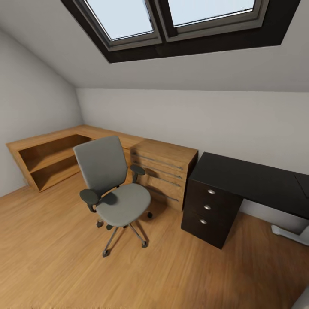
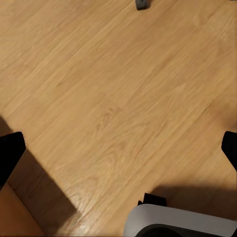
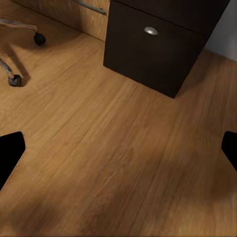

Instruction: In the bedroom, organize the workspace by keeping the computer under the desk, ensuring the monitor is on the desk, placing the keyboard on the desk next to the monitor, placing the mouse on the desk next to the keyboard, moving the folder from the swivel chair onto the desk next to the mouse, stacking the notebook on top of the folder with the pen on top of the notebook, and positioning the swivel chair next to the desk.

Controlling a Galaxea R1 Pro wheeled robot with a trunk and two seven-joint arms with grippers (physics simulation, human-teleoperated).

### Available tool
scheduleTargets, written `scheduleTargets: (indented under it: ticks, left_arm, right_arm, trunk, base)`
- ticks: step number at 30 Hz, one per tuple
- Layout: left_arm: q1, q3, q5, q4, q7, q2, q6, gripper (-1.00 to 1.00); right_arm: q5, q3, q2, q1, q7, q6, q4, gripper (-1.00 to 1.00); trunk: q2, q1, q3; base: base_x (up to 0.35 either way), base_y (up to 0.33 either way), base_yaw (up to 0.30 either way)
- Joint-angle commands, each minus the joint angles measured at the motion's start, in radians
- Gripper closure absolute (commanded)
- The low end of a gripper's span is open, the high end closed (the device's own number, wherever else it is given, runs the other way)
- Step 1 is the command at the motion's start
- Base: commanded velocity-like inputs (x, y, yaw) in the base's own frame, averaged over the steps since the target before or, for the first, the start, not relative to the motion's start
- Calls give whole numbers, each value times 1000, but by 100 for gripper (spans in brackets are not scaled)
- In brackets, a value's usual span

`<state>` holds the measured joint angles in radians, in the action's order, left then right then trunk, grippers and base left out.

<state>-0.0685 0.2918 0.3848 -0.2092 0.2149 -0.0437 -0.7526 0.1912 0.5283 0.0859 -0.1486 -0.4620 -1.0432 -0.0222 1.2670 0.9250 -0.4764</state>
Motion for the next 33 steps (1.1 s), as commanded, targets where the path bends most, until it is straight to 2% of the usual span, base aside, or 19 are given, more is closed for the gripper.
scheduleTargets:
  ticks: [1,17,33]
  left_arm:
    - [-1,8,6,-2,6,-1,-1,-100]
    - [-1,-5,5,-1,6,-1,1,-100]
    - [-1,-5,5,-1,6,0,2,-100]
  right_arm:
    - [8,9,1,-1,-1,-4,-2,-100]
    - [8,9,0,1,-4,-4,-2,-100]
    - [8,9,0,1,-6,-4,-2,-100]
  trunk:
    - [1,0,-1]
    - [1,0,-1]
    - [1,0,-1]
  base:
    - [-7,0,186]
    - [-1,0,53]
    - [0,0,241]
